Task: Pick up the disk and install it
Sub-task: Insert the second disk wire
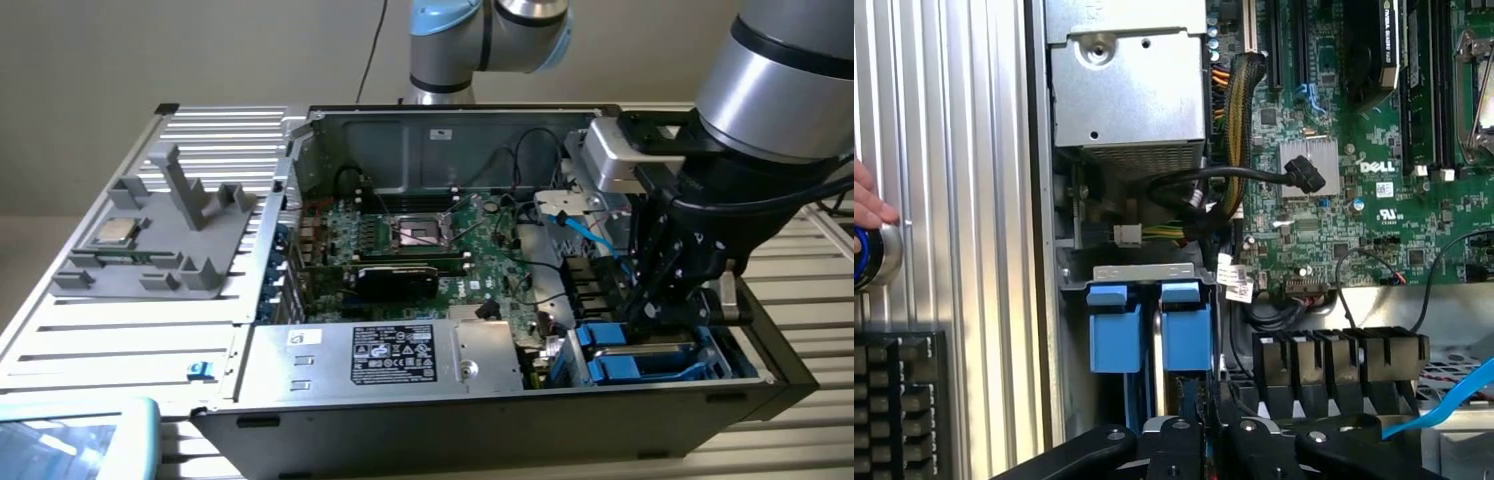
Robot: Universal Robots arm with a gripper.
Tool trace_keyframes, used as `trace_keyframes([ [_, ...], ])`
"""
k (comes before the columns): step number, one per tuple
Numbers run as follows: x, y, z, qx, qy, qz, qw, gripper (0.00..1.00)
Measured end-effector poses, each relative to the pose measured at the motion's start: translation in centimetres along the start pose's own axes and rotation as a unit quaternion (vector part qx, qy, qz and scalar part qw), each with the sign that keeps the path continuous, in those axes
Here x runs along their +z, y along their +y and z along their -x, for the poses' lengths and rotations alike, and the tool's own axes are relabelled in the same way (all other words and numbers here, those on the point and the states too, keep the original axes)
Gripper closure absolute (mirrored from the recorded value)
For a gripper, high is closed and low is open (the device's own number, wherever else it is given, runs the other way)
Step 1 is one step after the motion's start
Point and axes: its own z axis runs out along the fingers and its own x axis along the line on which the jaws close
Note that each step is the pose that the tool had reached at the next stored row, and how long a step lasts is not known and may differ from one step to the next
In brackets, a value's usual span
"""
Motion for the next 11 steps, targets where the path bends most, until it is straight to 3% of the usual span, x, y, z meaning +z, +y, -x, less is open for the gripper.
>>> trace_keyframes([
  [11, 0.27, -0.02, -0.06, -0.001, -0.0002, -0.0001, 1.0, 0.85],
])
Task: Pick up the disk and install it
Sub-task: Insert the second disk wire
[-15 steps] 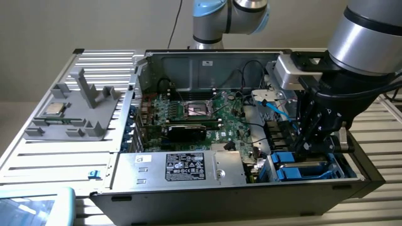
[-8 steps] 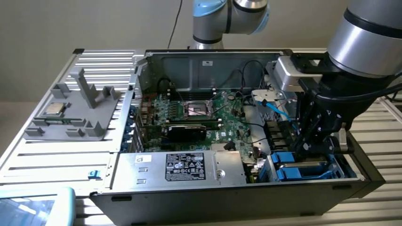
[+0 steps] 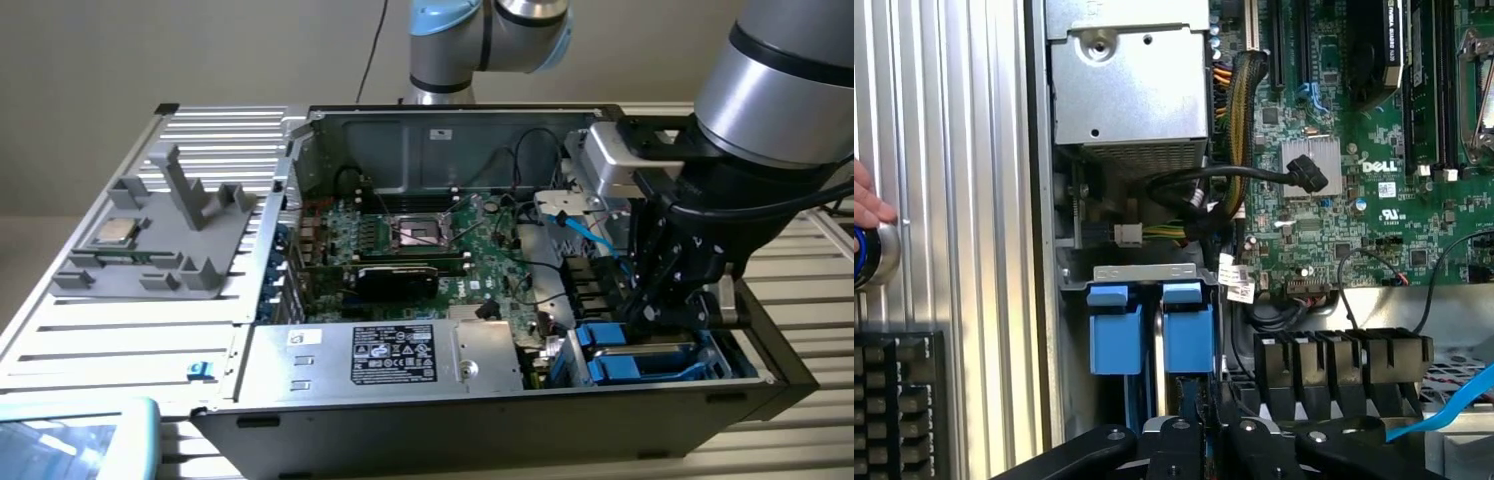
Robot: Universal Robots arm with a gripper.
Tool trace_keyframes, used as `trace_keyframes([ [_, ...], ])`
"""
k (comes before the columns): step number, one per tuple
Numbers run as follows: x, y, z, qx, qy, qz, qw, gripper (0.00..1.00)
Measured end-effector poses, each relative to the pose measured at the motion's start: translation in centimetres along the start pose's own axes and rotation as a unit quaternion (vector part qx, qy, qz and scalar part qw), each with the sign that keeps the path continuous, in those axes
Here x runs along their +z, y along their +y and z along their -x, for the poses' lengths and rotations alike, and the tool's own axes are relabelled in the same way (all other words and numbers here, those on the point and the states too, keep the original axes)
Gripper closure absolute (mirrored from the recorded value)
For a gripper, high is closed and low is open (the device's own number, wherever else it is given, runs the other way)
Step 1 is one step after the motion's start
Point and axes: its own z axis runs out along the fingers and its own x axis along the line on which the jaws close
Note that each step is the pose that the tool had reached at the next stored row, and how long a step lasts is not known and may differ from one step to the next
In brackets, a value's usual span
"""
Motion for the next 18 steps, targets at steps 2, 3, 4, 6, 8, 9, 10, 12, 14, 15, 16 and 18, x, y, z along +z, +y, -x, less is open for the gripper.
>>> trace_keyframes([
  [2, 0.01, -0.04, 0.0, -0.001, -0.0001, -0.0001, 1.0, 0.85],
  [3, 0.01, -0.06, 0.01, -0.001, -0.0001, -0.0002, 1.0, 0.85],
  [4, 0.02, -0.07, 0.01, -0.001, -0.0001, -0.0004, 1.0, 0.85],
  [6, 0.03, -0.07, 0.01, -0.003, -0.0001, -0.0011, 1.0, 0.85],
  [8, 0.05, -0.07, 0.0, -0.006, -0.0001, -0.0013, 1.0, 0.85],
  [9, 0.05, -0.06, 0.01, -0.007, -0.0002, -0.0015, 1.0, 0.85],
  [10, 0.05, -0.06, 0.0, -0.008, -0.0002, -0.0016, 1.0, 0.85],
  [12, 0.06, -0.05, 0.0, -0.01, -0.0002, -0.0016, 1.0, 0.85],
  [14, 0.09, -0.05, -0.04, -0.01, -0.0003, -0.0019, 0.9999, 0.85],
  [15, 0.09, -0.05, -0.05, -0.01, -0.0003, -0.0019, 0.9999, 0.85],
  [16, 0.1, -0.05, -0.07, -0.01, -0.0003, -0.002, 0.9999, 0.85],
  [18, 0.11, -0.05, -0.07, -0.01, -0.0002, -0.0023, 0.9999, 0.85],
])
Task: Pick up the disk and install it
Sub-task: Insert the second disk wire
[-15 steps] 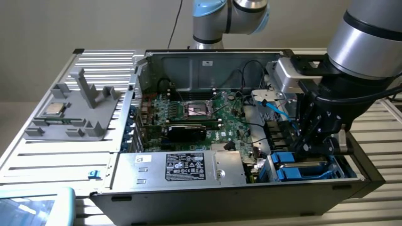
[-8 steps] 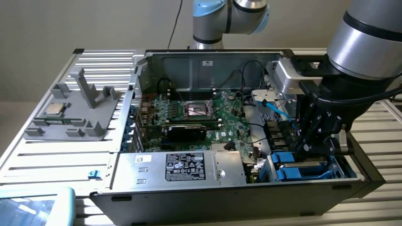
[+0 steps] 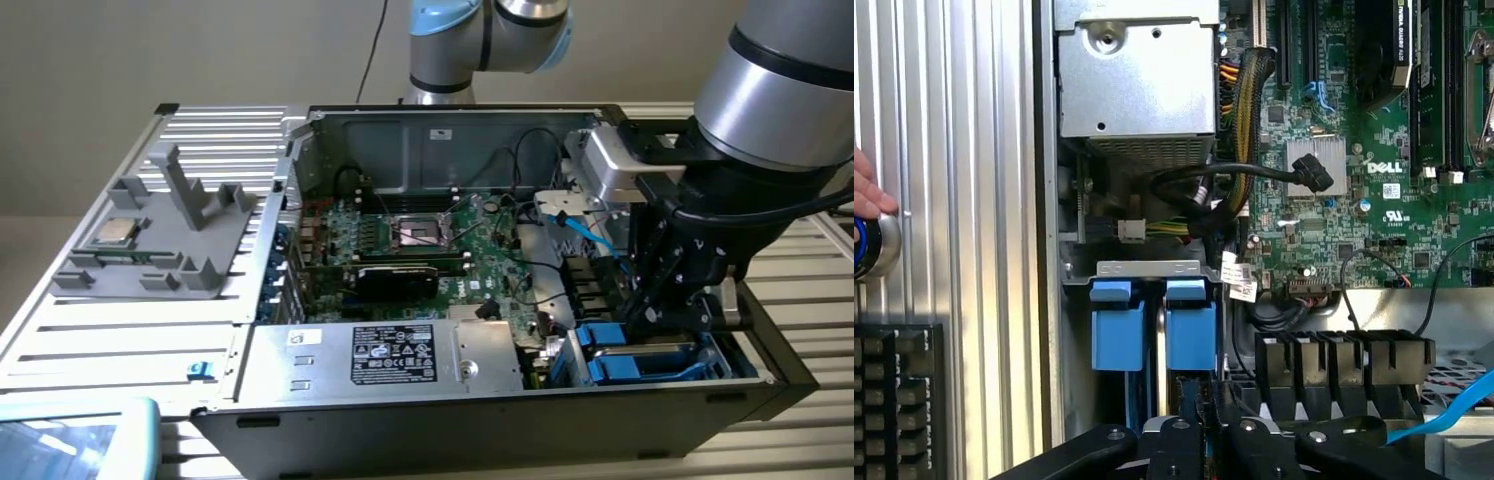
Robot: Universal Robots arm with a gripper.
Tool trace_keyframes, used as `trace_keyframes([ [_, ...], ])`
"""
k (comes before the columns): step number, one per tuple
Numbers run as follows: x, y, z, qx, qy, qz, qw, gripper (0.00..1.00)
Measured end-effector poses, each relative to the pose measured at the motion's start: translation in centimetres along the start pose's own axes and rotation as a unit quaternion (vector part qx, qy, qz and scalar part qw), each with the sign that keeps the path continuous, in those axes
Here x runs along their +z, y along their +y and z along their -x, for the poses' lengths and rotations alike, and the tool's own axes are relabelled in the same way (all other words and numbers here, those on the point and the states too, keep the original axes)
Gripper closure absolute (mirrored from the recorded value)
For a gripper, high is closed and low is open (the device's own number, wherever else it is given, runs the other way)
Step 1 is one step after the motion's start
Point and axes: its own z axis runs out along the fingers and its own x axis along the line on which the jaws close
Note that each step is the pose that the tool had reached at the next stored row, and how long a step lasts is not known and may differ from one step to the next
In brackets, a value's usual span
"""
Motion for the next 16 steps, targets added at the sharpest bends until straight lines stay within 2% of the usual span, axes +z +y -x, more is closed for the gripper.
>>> trace_keyframes([
  [16, 0.31, 0.0, 0.0, -0.001, -0.0001, -0.0002, 1.0, 0.85],
])
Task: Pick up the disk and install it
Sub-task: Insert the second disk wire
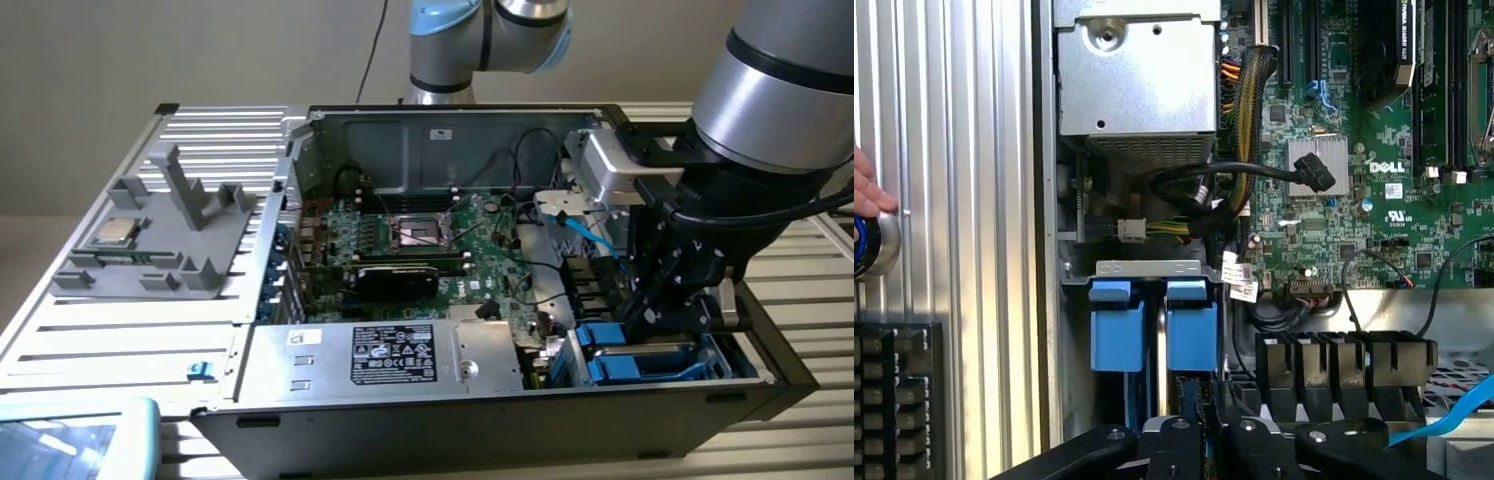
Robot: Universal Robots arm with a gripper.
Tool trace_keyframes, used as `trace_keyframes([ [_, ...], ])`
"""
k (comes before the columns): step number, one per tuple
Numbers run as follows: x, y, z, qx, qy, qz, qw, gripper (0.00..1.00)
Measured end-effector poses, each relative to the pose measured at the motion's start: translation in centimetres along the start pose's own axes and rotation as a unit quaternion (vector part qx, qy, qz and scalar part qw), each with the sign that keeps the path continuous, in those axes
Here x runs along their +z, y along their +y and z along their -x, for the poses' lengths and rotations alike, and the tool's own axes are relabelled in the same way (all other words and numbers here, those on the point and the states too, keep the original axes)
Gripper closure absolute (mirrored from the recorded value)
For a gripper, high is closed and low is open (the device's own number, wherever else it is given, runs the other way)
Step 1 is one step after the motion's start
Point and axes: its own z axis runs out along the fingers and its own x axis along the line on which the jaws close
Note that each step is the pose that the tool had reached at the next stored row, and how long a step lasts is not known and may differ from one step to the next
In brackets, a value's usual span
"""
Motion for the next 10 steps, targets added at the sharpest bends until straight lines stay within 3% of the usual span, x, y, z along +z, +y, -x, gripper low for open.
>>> trace_keyframes([
  [10, 0.13, 0.0, 0.01, 0.0, -0.0002, 0.0, 1.0, 0.85],
])
